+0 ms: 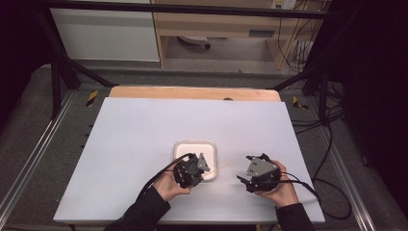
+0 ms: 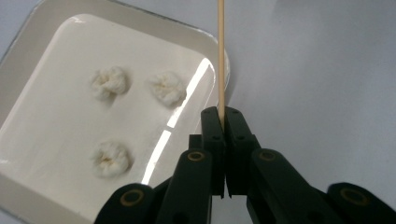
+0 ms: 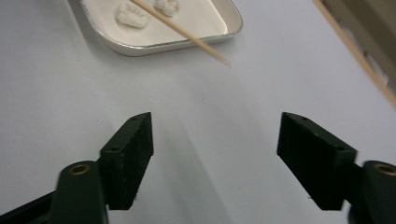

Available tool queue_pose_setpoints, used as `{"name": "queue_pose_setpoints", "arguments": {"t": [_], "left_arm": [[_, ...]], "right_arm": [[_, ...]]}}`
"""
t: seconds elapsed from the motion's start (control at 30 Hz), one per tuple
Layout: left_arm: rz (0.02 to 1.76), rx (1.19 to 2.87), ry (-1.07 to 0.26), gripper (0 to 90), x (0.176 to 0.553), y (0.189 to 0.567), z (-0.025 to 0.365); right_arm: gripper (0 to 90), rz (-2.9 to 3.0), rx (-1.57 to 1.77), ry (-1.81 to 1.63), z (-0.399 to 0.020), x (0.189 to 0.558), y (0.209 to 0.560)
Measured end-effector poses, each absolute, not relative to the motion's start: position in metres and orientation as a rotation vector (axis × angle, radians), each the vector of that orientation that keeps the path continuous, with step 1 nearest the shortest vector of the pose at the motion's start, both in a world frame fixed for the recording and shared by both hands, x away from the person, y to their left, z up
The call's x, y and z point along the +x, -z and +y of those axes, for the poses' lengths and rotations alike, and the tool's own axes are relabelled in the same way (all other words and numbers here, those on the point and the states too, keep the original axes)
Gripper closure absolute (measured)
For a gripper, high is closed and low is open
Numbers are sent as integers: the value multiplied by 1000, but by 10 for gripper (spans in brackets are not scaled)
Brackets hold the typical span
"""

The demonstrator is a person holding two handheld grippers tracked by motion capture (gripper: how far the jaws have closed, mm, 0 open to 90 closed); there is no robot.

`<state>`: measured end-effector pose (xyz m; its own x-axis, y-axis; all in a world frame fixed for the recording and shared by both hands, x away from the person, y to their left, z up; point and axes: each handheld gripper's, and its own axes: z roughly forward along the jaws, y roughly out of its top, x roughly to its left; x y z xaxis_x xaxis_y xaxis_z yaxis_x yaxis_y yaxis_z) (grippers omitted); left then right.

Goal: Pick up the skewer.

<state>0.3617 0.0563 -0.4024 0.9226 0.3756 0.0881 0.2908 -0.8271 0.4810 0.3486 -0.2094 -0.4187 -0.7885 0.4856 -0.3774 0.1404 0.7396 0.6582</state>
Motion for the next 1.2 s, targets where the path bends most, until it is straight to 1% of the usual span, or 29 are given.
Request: {"name": "queue_pose_setpoints", "arguments": {"t": [0.07,0.1,0.13,0.17,0.2,0.37,0.43,0.5,0.77,1.03,1.2], "left_arm": [[502,2583,-252,886,360,401,66],[511,2571,-255,885,360,400,69],[523,2555,-259,885,359,399,74],[536,2537,-265,885,358,399,79],[544,2525,-265,885,357,398,83],[612,2448,-296,885,351,397,105],[653,2410,-310,885,349,399,115],[684,2379,-321,885,347,400,122],[763,2284,-353,885,339,410,148],[817,2227,-365,885,332,417,166],[818,2211,-367,885,329,419,172]], "right_arm": [[254,2403,510,-859,-210,349,419],[223,2408,570,-878,-213,351,422],[223,2408,570,-878,-213,351,422],[205,2409,611,-888,-214,351,423],[160,2419,704,-910,-215,353,424],[116,2421,811,-955,-217,356,425],[78,2423,846,-967,-217,357,425],[60,2421,903,-988,-215,358,424],[30,2406,965,-1034,-208,358,423],[17,2409,963,-1063,-187,365,416],[17,2411,982,-1108,-173,370,413]]}}
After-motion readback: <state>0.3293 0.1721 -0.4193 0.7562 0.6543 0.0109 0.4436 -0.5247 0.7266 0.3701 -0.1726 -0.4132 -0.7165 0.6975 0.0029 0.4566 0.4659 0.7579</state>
